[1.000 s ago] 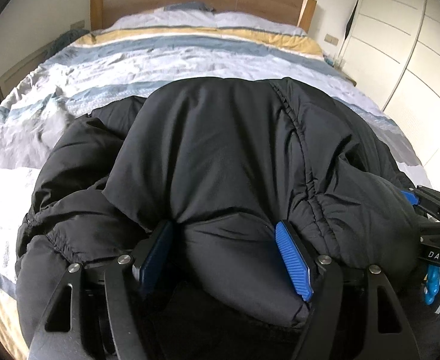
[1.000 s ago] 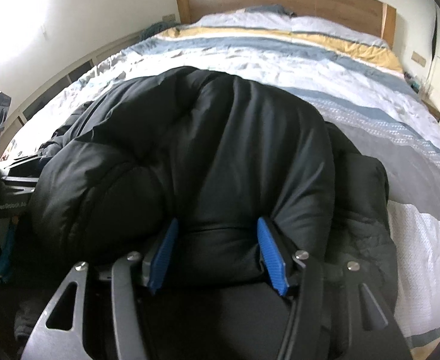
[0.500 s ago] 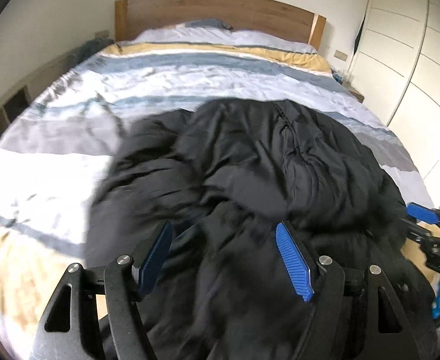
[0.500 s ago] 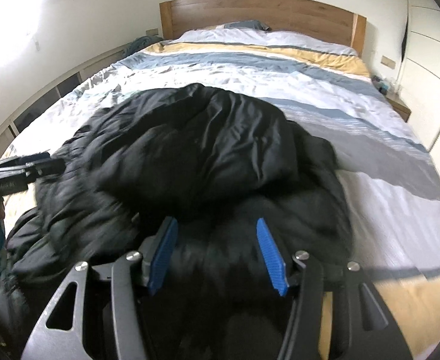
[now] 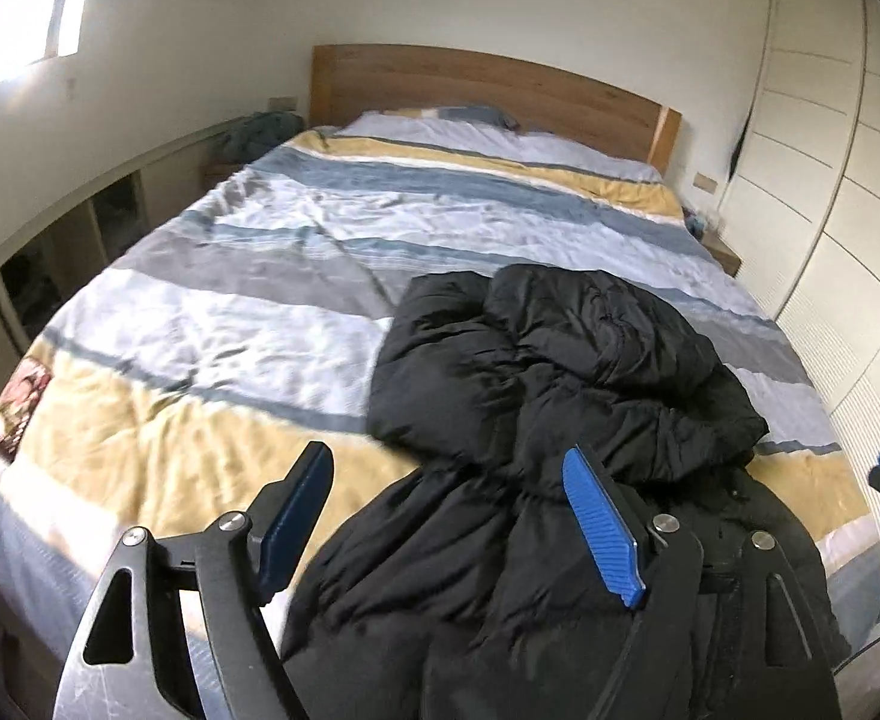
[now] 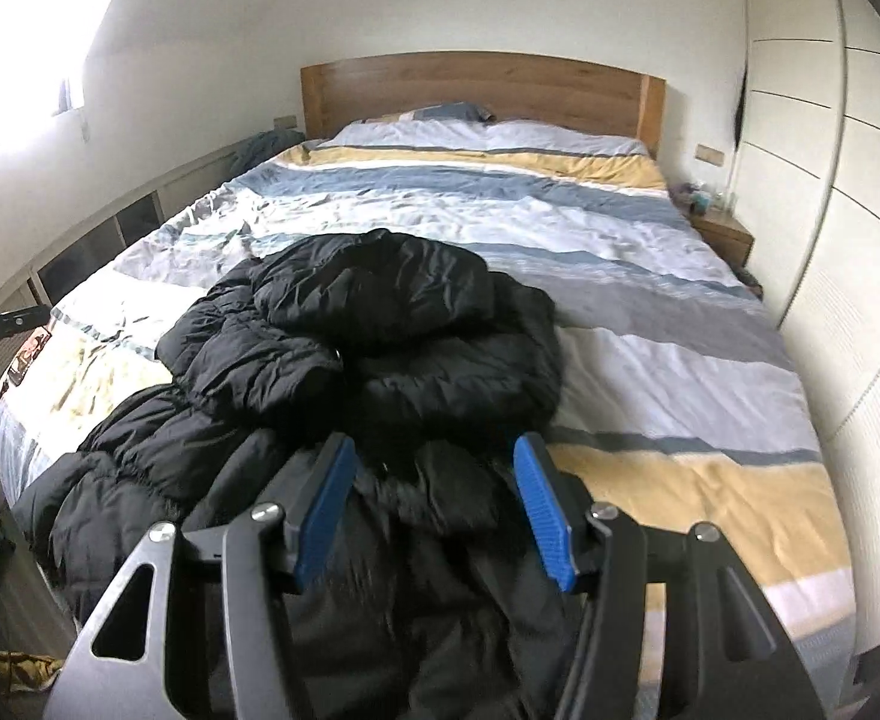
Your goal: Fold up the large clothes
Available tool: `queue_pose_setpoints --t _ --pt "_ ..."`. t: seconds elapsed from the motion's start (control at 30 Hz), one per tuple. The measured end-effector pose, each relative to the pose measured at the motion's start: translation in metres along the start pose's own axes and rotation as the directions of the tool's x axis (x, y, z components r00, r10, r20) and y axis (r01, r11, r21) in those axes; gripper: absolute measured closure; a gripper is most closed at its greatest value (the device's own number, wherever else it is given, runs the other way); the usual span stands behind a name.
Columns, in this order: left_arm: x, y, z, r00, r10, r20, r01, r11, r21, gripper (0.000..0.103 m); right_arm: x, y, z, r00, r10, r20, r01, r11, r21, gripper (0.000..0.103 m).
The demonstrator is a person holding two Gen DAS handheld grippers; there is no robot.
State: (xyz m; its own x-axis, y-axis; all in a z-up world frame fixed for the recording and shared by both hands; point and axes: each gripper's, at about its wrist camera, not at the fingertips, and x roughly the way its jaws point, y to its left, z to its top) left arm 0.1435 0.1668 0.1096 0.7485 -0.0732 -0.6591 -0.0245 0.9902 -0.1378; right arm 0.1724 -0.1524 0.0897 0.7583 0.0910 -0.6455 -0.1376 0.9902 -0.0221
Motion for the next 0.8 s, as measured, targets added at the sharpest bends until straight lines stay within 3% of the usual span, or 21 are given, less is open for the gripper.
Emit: queue_pose_setpoints --t 0.17,0.3,0.53,0.8 --pt "-0.029 0.032 -0.024 0.999 0.034 0.008 -0.034 0.999 -0.042 0.017 -0.028 -0.017 -0.027 1.0 -0.015 0.006 0.014 0.999 0.049 0.043" --pt "-0.032 0.062 -0.054 0.999 0.024 -0.045 -0.029 0.993 -0.114 0.017 -0.035 -0.034 -0.061 0.999 -0.01 -0.03 0.013 0.993 0.115 0.042" --pt "-0.017 0.104 -0.106 0.991 0.039 -0.129 -0.066 0.976 -0.208 0.016 -0.036 -0.066 -0.118 0.995 -0.014 -0.102 0.037 0.972 0.23 0.039" --pt "0.019 0.138 -0.163 0.971 -0.008 -0.241 -0.074 0.942 -0.329 0.016 -0.01 -0.089 -0.174 0.979 0.071 -0.19 0.011 0.918 0.397 0.033"
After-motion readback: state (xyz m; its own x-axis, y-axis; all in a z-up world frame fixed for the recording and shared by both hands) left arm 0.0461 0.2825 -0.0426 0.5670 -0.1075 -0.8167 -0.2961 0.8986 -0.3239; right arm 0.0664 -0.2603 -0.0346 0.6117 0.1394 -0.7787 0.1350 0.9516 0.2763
